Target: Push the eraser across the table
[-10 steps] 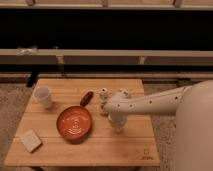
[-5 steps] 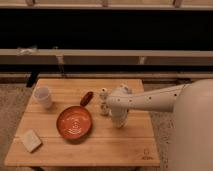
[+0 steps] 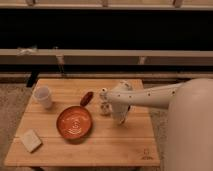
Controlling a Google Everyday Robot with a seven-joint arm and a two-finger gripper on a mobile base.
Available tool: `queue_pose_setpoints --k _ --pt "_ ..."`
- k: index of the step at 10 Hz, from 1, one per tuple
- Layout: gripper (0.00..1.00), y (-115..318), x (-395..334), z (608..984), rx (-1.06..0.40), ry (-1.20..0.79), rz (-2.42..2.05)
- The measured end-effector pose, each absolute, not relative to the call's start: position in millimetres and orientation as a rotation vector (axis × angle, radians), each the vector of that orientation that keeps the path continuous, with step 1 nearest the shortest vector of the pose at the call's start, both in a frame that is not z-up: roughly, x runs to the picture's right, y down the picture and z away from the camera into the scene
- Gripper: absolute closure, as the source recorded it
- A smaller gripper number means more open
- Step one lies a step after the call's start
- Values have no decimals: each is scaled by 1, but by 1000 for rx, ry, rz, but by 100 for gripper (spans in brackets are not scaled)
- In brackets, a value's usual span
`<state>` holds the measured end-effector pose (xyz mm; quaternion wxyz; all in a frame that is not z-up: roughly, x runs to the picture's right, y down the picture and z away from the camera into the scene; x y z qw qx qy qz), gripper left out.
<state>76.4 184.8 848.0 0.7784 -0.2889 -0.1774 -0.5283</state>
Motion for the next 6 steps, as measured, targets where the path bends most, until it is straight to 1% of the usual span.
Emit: queue_pose_setpoints --k 6 --pt "100 166 82 864 -612 -371 -1131"
